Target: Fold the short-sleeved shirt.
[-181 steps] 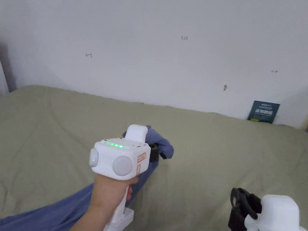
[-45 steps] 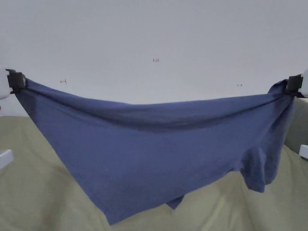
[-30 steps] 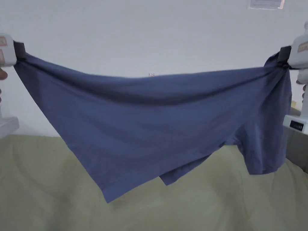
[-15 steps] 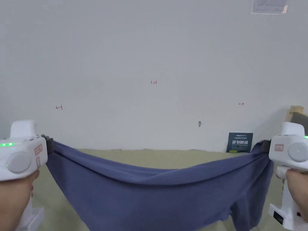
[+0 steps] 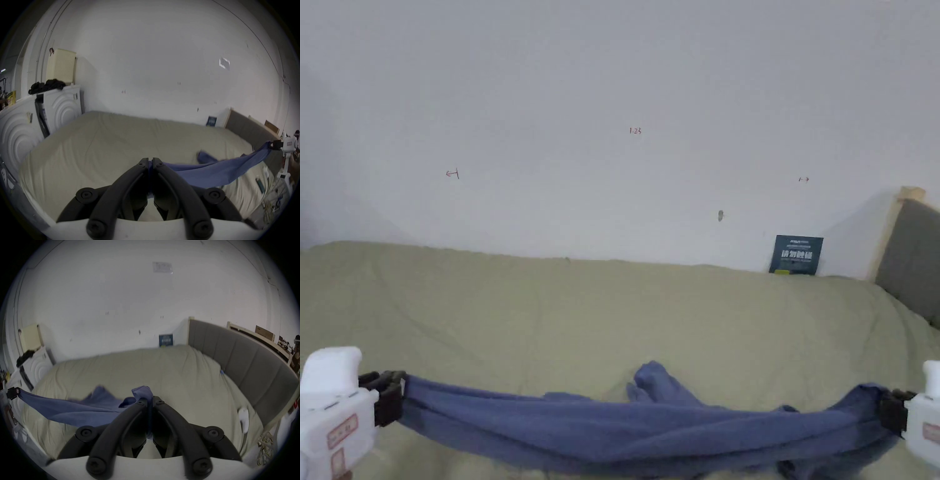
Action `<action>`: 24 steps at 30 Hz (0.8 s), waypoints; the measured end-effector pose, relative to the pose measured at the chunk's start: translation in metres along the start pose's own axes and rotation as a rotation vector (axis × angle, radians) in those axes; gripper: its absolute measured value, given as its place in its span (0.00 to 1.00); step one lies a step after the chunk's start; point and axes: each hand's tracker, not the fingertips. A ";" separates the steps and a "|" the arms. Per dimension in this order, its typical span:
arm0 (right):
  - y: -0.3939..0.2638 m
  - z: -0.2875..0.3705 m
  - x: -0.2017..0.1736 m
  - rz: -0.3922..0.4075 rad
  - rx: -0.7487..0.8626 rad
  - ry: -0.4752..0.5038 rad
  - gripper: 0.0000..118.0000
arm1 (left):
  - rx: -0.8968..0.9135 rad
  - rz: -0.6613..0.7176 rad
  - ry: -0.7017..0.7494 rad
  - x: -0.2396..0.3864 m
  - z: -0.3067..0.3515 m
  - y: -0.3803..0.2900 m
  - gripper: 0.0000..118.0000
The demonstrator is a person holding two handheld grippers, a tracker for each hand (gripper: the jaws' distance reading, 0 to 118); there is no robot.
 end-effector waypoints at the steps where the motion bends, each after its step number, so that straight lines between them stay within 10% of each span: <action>1: -0.027 0.003 0.001 0.023 -0.039 0.007 0.05 | -0.047 -0.013 0.012 -0.004 0.006 -0.026 0.00; 10: -0.160 0.002 -0.006 0.118 -0.126 -0.124 0.09 | -0.260 0.007 0.073 -0.034 -0.005 -0.145 0.04; 11: -0.160 0.005 -0.006 0.107 -0.093 -0.121 0.23 | -0.188 0.040 0.024 -0.038 0.002 -0.140 0.14; 13: -0.151 0.017 -0.005 0.087 -0.084 -0.088 0.88 | -0.047 0.065 0.063 -0.048 0.013 -0.134 0.83; 14: -0.144 0.033 -0.008 0.074 -0.042 -0.058 0.97 | 0.025 0.071 0.063 -0.049 0.027 -0.128 0.96; 19: -0.135 0.128 -0.035 0.043 0.339 0.109 0.97 | 0.317 0.114 -0.011 -0.025 0.136 -0.096 0.97; 24: -0.140 0.221 -0.090 0.050 0.598 0.226 0.97 | 0.509 -0.129 0.157 0.024 0.232 -0.087 0.97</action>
